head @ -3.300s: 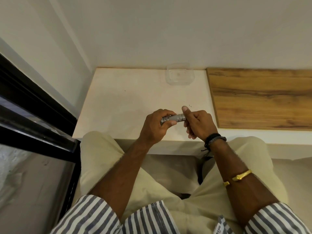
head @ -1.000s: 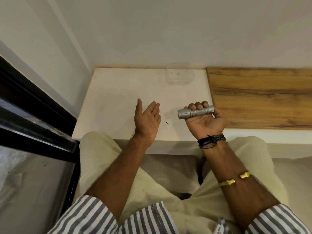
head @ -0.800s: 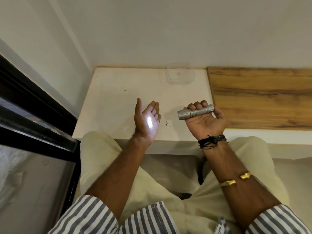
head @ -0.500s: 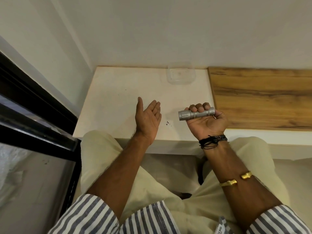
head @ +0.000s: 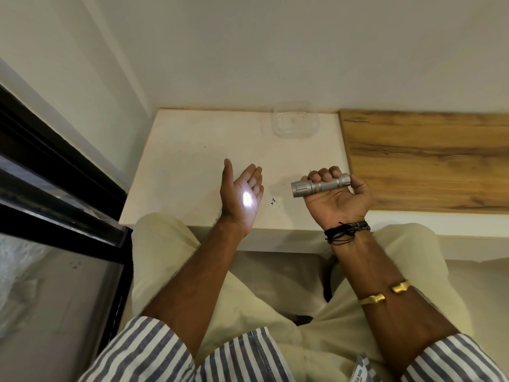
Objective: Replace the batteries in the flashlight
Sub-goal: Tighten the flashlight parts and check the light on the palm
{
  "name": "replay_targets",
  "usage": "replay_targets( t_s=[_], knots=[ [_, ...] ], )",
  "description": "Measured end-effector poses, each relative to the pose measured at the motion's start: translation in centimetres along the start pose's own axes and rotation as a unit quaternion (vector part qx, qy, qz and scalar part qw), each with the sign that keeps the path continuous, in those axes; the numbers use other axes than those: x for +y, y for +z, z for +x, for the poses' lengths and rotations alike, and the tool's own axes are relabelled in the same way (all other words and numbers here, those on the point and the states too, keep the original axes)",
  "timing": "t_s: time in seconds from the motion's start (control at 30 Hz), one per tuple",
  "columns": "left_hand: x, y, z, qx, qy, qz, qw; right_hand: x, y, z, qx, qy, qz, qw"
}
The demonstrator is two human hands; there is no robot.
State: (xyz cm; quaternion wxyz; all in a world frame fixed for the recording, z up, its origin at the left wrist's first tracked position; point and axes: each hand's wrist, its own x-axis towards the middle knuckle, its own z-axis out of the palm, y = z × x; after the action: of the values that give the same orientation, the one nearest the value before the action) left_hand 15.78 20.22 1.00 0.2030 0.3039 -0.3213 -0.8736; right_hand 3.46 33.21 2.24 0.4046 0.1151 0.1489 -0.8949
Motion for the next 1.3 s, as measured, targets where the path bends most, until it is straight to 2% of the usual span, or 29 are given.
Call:
replay_targets(
  t_s=[0.17,0.33,0.4,0.47,0.53,0.6,0.67,0.8,0.93,1.03,1.1,1.17,1.3],
  knots=[
    [0.1,0.0,-0.1,-0.002,0.005,-0.01,1.0,-0.4,-0.2,0.2,-0.04,0.024,-0.011,0.999],
    [0.3,-0.1,0.2,0.034,0.031,-0.028,0.999,-0.1,0.1,0.5,-0.006,0.004,-0.209,0.978],
    [0.5,-0.4,0.5,0.081,0.065,-0.031,0.994,0.2,0.3,0.1,0.004,-0.065,-0.375,0.925],
    [0.7,-0.7,0.7,0.118,0.098,-0.012,0.988,0.6,0.1,0.0,0.004,-0.177,-0.526,0.832],
    [0.9,-0.9,0.9,0.141,0.118,-0.004,0.983,1.0,-0.4,0.1,0.006,-0.276,-0.601,0.75],
    [0.9,-1.0,1.0,0.151,0.127,0.001,0.98,0.9,-0.7,0.2,0.0,-0.334,-0.614,0.715],
    [0.9,-0.8,0.9,0.152,0.13,0.004,0.98,0.8,-0.6,0.2,-0.016,-0.355,-0.59,0.725],
    [0.8,-0.7,0.8,0.157,0.132,0.003,0.979,0.9,0.3,-0.5,-0.035,-0.329,-0.526,0.784],
    [1.0,-1.0,0.9,0.158,0.128,-0.011,0.979,0.6,0.5,-0.2,-0.005,-0.299,-0.523,0.798],
    [1.1,-1.0,0.9,0.151,0.12,-0.015,0.981,0.5,0.7,-0.2,0.037,-0.314,-0.515,0.797],
    [1.1,-0.9,0.9,0.14,0.105,-0.009,0.985,0.4,0.7,-0.1,0.029,-0.317,-0.491,0.811],
    [0.9,-0.8,0.8,0.11,0.078,-0.007,0.991,0.0,0.6,0.0,0.015,-0.284,-0.44,0.852],
    [0.2,-0.1,0.3,0.035,0.002,-0.026,0.999,-0.7,0.5,0.4,0.024,-0.156,-0.264,0.952]
  ],
)
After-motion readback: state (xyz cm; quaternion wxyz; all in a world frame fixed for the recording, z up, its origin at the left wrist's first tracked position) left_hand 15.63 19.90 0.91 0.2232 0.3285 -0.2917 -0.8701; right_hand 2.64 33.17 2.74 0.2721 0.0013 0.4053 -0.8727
